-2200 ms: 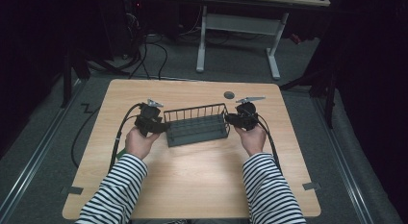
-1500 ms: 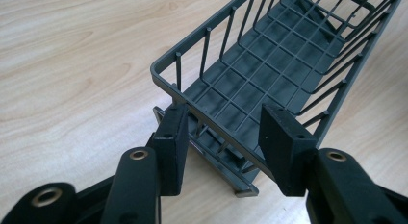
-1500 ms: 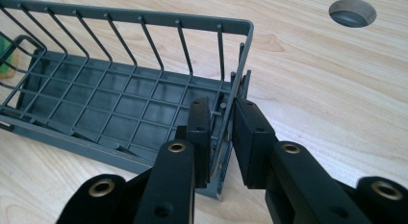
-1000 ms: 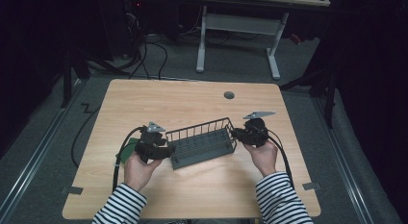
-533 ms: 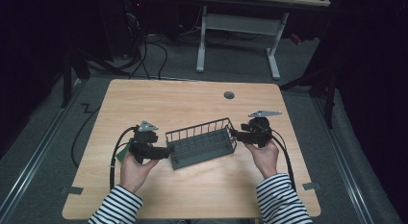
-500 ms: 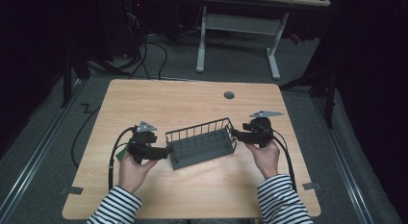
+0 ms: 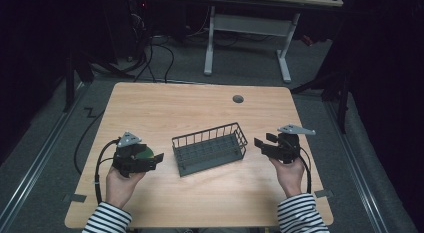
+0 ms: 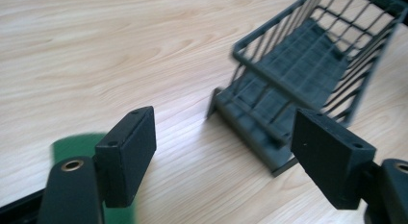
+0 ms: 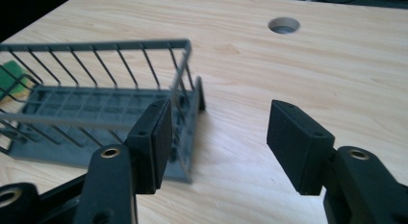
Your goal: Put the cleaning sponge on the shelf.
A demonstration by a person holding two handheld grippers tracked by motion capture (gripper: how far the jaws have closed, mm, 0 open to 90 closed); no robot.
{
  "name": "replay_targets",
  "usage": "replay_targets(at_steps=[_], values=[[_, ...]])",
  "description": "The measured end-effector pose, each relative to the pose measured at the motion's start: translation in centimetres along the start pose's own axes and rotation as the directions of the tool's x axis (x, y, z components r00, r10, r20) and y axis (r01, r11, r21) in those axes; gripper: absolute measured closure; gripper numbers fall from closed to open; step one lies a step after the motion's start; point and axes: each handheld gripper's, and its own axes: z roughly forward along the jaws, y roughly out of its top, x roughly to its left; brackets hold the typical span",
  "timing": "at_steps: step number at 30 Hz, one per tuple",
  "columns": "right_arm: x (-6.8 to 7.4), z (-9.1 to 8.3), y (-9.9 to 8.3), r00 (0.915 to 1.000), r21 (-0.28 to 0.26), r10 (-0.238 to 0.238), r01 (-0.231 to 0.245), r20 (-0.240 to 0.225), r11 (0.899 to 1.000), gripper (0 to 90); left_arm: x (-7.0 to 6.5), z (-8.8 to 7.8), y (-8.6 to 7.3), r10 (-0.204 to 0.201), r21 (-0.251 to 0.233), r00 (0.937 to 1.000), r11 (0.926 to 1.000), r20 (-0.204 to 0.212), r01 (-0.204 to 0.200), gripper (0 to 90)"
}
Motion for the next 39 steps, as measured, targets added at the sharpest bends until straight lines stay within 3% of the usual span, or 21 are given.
replay_targets(at_steps=[5,11,16,19,27,33,39], values=[[-1.3,-0.7,-2.7,0.9981,-0.010,0.054,-0.053,0.030,0.999,41.1,1.6,-0.6,-1.0,-0.018,0.008,0.9990,0.9998,-0.042,0.018,24.1],[-3.0,-1.4,-6.7,0.9905,0.019,0.090,-0.093,0.103,0.995,39.0,3.1,-1.2,-1.7,-0.039,0.007,0.9966,0.9992,-0.072,0.040,22.9],[-4.5,-1.7,-9.8,0.9760,0.040,0.141,-0.150,0.166,0.988,36.3,4.5,-1.5,-2.1,-0.049,0.015,0.9915,0.9986,-0.121,0.051,20.3],[-5.2,-1.5,-11.3,0.9662,0.070,0.134,-0.152,0.220,0.986,34.8,5.0,-1.3,-2.3,-0.047,0.029,0.9896,0.9982,-0.136,0.052,19.1],[-5.4,-1.6,-11.4,0.9478,0.081,0.120,-0.150,0.296,0.985,32.0,5.5,0.7,-2.6,-0.017,0.115,0.9889,0.9928,-0.147,0.034,16.6],[-5.4,-1.5,-11.3,0.9437,0.084,0.111,-0.143,0.312,0.986,31.9,6.0,1.9,-3.1,-0.027,0.142,0.9892,0.9887,-0.144,0.047,15.9],[-4.9,-1.2,-11.3,0.9385,0.110,0.062,-0.106,0.340,0.988,30.4,6.3,3.0,-3.4,-0.015,0.180,0.9872,0.9826,-0.159,0.044,15.6]])
